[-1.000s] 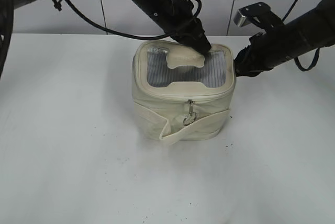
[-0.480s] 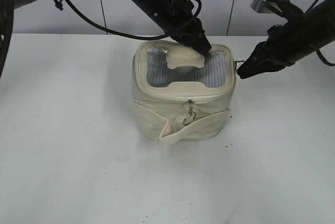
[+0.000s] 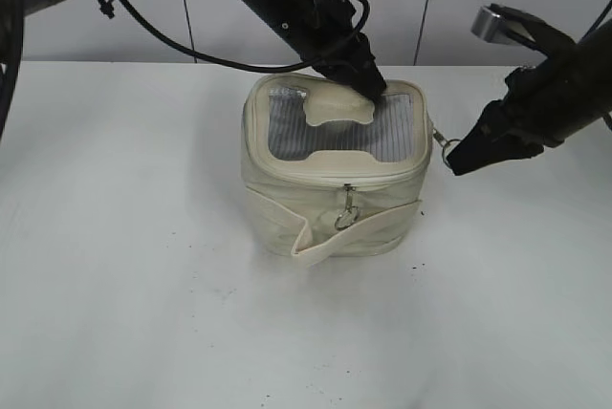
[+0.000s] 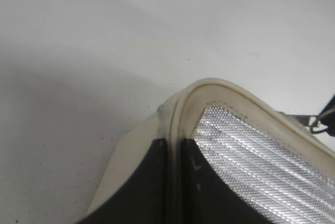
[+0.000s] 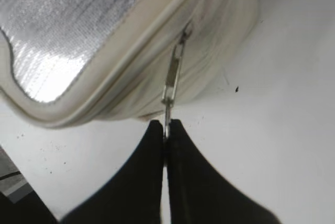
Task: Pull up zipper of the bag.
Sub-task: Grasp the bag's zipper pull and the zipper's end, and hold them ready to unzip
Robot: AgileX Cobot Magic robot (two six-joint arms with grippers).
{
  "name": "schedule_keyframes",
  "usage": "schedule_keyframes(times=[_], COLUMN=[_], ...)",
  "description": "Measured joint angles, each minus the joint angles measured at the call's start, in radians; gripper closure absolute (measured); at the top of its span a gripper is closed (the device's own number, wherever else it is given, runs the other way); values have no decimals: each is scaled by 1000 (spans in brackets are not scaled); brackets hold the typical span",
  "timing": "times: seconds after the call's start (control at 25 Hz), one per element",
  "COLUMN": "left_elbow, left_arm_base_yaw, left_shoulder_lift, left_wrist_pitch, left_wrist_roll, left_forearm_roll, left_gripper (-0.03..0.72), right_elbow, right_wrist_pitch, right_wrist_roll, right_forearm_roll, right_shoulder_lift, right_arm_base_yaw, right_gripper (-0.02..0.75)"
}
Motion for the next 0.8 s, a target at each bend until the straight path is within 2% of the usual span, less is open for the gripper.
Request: schedule_keyframes(times=[0.24, 0.36, 0.44, 0.56, 0.8], left_elbow=[0, 0, 0, 0, 0], left_arm_base_yaw=[-1, -2, -2, -3, -4], left_shoulder_lift=[0, -1, -1, -1, -2], left_wrist_pitch=[-2, -3, -3, -2, 5], left_wrist_roll=[-36, -43, -46, -50, -68], left_forearm_roll=[10, 14, 14, 16, 22], left_gripper=[643, 643, 643, 643, 643], right_elbow=[95, 147, 177, 193, 184], right_wrist_pitch=[32, 35, 33, -3, -209], right_wrist_roll=[45, 75, 92, 123, 144], right_forearm_roll=[-1, -17, -20, -27, 15], right_shoulder_lift=[-83, -129, -151, -165, -159], right_arm_base_yaw=[4, 36, 81, 195, 432], right_gripper=[753, 753, 753, 753, 752])
